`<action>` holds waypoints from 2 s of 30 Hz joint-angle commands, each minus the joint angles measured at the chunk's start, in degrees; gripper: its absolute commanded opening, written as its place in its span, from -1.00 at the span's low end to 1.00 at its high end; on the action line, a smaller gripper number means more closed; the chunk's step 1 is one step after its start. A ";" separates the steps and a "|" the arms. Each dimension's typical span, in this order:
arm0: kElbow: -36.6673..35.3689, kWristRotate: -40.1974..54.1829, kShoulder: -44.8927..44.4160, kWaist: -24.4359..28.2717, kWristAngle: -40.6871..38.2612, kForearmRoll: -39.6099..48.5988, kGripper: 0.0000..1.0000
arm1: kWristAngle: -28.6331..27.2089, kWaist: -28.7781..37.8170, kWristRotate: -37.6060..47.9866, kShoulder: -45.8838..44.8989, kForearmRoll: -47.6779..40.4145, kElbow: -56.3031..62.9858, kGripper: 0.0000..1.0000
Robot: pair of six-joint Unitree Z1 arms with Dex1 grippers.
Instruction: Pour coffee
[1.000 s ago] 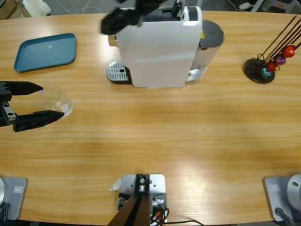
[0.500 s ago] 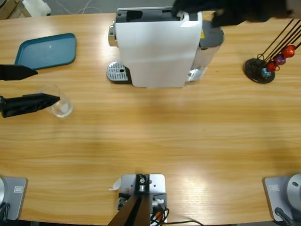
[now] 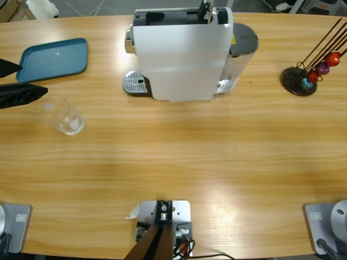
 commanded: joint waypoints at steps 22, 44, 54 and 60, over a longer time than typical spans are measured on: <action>-1.44 0.21 0.08 0.91 -2.68 0.74 0.99 | 8.28 9.07 6.32 19.77 -2.96 -2.97 -1.00; -4.27 0.30 0.85 0.98 -3.56 3.68 0.98 | 15.86 5.66 12.44 28.52 1.34 3.64 -1.00; -4.23 0.26 1.91 0.98 -3.07 4.26 1.00 | 18.16 5.05 -7.55 16.41 0.23 2.36 0.52; -2.76 0.28 4.44 1.07 -0.33 3.57 1.00 | 18.39 4.06 -17.09 0.08 5.84 -5.13 1.00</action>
